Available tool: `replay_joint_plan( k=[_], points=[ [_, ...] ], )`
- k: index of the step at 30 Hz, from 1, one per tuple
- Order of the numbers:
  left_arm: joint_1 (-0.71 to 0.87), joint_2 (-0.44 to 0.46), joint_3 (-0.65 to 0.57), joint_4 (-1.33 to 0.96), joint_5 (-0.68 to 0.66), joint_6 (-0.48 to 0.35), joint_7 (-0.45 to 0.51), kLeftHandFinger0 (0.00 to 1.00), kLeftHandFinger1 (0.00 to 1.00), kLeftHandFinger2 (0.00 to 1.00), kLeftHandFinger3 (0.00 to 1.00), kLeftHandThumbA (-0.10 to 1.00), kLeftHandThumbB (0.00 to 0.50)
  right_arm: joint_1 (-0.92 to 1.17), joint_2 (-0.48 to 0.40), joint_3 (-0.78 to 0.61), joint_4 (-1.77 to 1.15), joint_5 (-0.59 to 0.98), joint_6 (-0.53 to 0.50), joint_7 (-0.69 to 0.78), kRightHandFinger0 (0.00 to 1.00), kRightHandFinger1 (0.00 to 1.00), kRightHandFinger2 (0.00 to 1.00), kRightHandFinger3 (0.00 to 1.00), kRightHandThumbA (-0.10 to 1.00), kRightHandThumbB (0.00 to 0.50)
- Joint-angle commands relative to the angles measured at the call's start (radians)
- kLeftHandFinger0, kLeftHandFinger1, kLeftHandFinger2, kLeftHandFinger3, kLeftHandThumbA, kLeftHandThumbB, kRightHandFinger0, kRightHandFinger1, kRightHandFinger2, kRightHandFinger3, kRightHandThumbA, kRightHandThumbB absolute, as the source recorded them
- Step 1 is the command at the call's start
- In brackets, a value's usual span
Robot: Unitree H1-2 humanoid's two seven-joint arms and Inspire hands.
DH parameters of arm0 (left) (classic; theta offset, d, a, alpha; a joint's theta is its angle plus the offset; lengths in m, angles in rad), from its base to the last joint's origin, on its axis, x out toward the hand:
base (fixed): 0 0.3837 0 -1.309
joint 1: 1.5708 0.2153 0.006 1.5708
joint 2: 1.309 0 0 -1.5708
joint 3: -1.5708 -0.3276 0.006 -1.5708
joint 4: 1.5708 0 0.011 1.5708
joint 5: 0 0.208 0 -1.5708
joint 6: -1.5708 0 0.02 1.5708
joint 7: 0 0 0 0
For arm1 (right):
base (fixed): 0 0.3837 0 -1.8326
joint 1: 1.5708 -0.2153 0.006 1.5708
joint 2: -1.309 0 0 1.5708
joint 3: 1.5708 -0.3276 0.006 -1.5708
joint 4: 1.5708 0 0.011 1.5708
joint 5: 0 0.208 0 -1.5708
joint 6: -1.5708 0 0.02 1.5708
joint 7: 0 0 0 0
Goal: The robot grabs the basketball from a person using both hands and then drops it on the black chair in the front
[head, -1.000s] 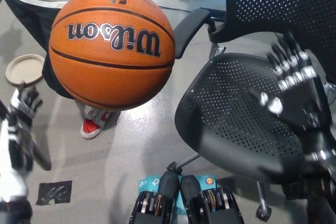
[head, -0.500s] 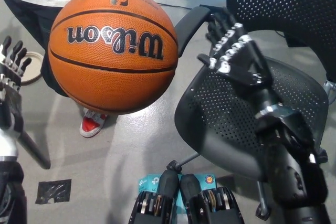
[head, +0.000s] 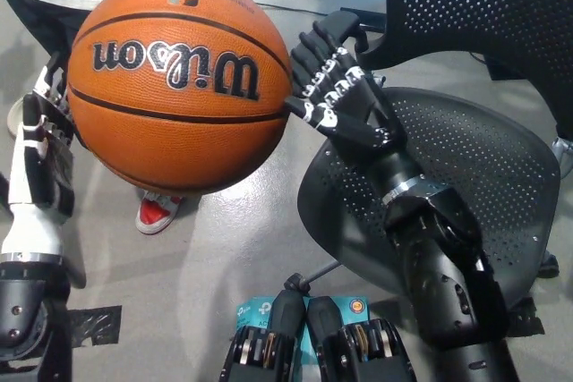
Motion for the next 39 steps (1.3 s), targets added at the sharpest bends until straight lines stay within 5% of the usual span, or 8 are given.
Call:
replay_joint_plan(
  k=[1,8,14,27,30,34,35,39],
  points=[
    [-0.023,-0.007,-0.018,-0.030,0.027,0.000,0.008,1.00,1.00,1.00,1.00,1.00,0.156,-0.036,0.035,-0.032,-0.029,0.134,0.053,0.103,1.00,1.00,1.00,1.00,1.00,0.485],
    [-0.018,-0.022,-0.028,0.000,0.022,-0.030,-0.003,1.00,1.00,1.00,1.00,1.00,0.136,-0.017,0.061,-0.076,-0.050,0.203,0.108,0.119,1.00,1.00,1.00,1.00,1.00,0.487],
    [-0.018,-0.022,-0.038,-0.001,0.011,-0.015,-0.017,1.00,1.00,1.00,1.00,1.00,0.163,-0.024,0.045,-0.023,-0.035,0.080,0.063,0.088,1.00,1.00,1.00,1.00,1.00,0.490],
    [-0.041,-0.072,-0.117,-0.007,0.073,0.001,0.000,1.00,1.00,1.00,1.00,1.00,0.171,-0.073,0.130,0.153,0.168,-0.320,-0.217,-0.099,1.00,1.00,1.00,1.00,1.00,0.437],
    [-0.047,-0.092,-0.148,0.001,0.123,0.012,0.020,1.00,1.00,1.00,1.00,1.00,0.182,-0.091,0.163,0.187,0.233,-0.396,-0.309,-0.144,1.00,1.00,1.00,1.00,1.00,0.382],
    [-0.047,-0.091,-0.154,0.001,0.127,0.012,0.028,1.00,1.00,1.00,1.00,1.00,0.184,-0.095,0.164,0.190,0.247,-0.403,-0.331,-0.152,1.00,1.00,1.00,1.00,1.00,0.377],
    [-0.059,-0.131,-0.179,0.015,0.083,-0.004,0.006,1.00,1.00,1.00,1.00,1.00,0.146,-0.121,0.202,0.226,0.323,-0.522,-0.455,-0.251,1.00,1.00,1.00,1.00,1.00,0.318],
    [-0.069,-0.133,-0.205,0.014,0.154,0.004,0.039,1.00,1.00,1.00,1.00,1.00,0.170,-0.124,0.205,0.247,0.324,-0.593,-0.469,-0.314,1.00,1.00,1.00,1.00,1.00,0.310]
  ],
)
